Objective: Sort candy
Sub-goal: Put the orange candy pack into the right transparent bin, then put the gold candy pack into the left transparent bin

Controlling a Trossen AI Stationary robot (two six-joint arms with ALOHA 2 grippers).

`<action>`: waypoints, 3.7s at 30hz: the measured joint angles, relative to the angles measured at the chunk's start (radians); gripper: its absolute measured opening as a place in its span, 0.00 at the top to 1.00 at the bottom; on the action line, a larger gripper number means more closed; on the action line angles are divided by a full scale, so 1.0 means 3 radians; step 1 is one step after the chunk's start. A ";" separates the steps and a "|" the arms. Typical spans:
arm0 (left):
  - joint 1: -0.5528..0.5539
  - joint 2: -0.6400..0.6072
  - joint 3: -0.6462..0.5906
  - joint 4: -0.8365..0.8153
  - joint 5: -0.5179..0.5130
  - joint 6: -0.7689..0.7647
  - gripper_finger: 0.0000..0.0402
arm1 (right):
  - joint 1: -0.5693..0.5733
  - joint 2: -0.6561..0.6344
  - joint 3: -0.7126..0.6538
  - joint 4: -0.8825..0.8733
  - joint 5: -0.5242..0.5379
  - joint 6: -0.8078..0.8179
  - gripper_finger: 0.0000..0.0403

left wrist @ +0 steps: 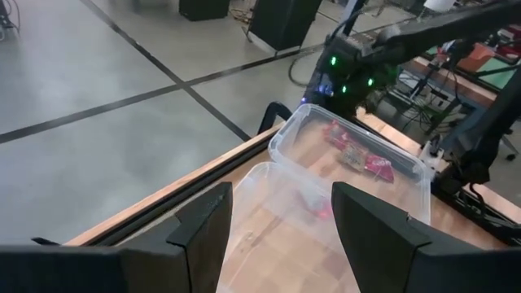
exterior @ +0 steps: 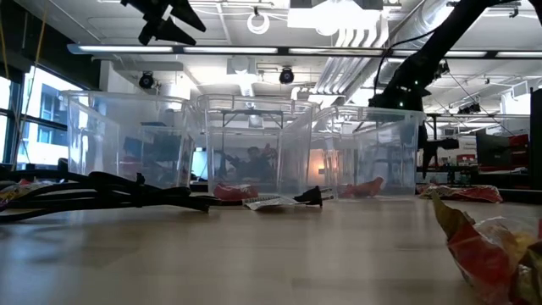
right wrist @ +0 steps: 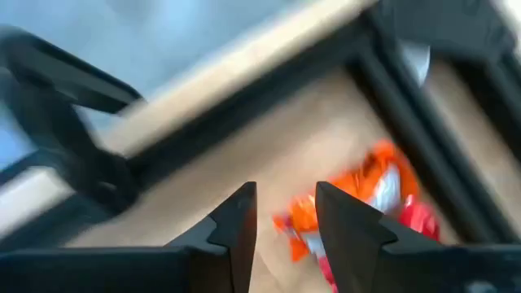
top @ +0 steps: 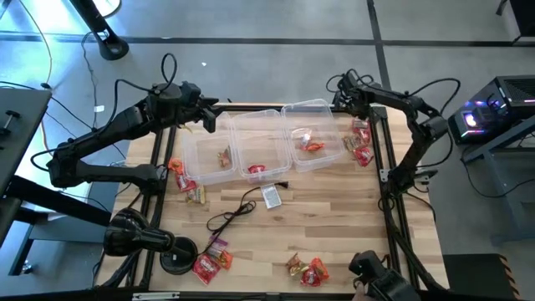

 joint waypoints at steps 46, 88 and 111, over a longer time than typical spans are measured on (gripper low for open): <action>0.0005 0.0000 0.0000 -0.0250 0.0084 0.0579 0.49 | 0.0549 -0.0499 0.0123 -0.0088 0.0566 -0.0886 1.00; 0.0009 0.0031 0.0000 -0.0177 -0.0081 0.0244 0.49 | 0.1912 -0.1875 0.0354 -0.0109 -0.0524 -0.1591 0.54; 0.0004 0.0060 0.0000 0.0411 0.0680 0.0228 0.49 | 0.0673 -0.1801 -0.1709 0.0333 -0.0213 0.0896 0.54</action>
